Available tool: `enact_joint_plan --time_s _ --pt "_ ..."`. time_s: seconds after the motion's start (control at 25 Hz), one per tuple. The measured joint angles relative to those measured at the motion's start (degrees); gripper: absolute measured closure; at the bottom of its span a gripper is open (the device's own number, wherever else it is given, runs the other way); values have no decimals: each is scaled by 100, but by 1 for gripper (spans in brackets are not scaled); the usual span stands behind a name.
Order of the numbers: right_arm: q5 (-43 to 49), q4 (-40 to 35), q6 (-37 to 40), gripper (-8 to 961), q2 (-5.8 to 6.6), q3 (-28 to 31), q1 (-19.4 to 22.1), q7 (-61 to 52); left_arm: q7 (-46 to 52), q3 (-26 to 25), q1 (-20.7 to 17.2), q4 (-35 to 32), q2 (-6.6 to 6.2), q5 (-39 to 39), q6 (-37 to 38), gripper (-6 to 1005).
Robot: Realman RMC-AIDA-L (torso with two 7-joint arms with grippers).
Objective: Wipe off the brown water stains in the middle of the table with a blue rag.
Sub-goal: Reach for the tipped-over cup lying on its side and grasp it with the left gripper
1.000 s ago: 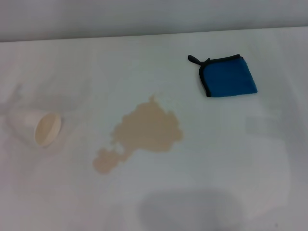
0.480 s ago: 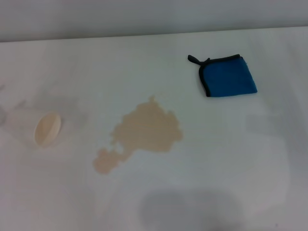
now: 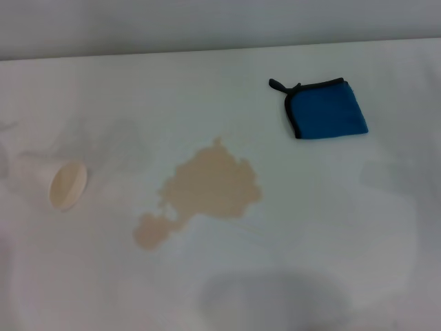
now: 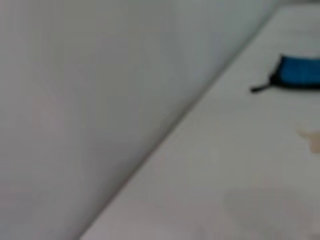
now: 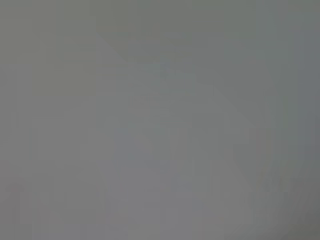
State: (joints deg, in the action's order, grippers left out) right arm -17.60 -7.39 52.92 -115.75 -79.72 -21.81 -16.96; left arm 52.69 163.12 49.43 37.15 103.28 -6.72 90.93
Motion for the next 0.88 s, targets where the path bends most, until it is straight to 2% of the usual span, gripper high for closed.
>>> enact_joint_plan --time_s 0.48,0.64,0.88 --pt "-72 1 -473 136 -26 0 -156 -2 -607 9 647 231 -128 1539 77 115" --pt "-223 1 -689 136 -27 0 -262 -1 -841 9 870 250 -133 1961 39 115" --pt "-634 4 -788 136 -27 0 -283 8 -1215 9 1072 230 -96 2188 -56 115"
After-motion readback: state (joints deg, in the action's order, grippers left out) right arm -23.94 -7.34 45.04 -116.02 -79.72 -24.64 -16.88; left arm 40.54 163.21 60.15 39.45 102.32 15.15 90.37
